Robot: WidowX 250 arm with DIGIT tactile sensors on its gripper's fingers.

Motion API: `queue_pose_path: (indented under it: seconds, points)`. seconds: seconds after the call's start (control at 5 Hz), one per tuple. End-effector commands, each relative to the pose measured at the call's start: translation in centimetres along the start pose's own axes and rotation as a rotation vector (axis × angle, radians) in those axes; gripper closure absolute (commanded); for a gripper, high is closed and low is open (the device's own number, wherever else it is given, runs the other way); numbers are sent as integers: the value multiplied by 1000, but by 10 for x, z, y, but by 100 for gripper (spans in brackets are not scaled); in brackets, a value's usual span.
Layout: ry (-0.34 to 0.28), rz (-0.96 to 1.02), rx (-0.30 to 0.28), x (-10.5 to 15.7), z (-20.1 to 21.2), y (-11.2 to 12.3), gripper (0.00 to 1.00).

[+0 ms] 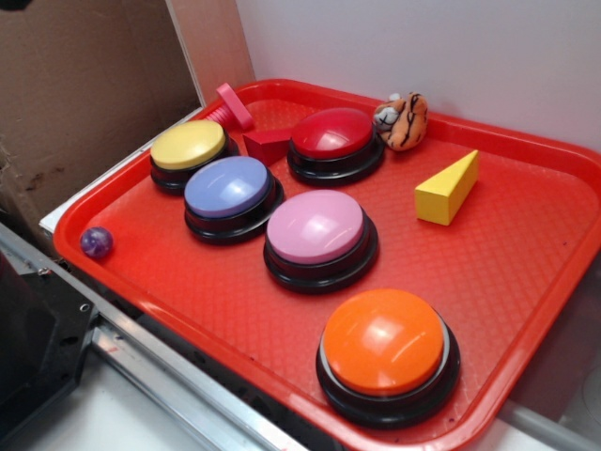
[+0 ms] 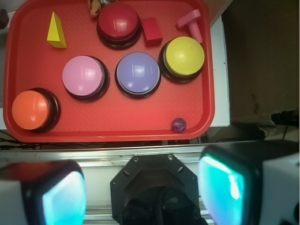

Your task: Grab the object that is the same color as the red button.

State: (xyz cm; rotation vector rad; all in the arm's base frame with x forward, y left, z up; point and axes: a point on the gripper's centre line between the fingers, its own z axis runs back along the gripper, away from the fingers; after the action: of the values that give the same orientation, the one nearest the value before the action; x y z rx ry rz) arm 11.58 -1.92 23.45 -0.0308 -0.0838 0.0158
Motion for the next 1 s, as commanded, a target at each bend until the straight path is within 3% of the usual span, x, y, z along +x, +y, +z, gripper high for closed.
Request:
queue_pose_path:
  seconds: [0.0,0.2,0.4,0.6,0.8]
  points:
    - [0,0,0,0,0,0,0]
    - [0,-12,-33,23,-19,-12,0]
    - [-61,86,-5,55,-43,-41,0]
    - [-81,113,9,90,-68,-69,0]
    - [-123,105,-15,130,-94,-101,0]
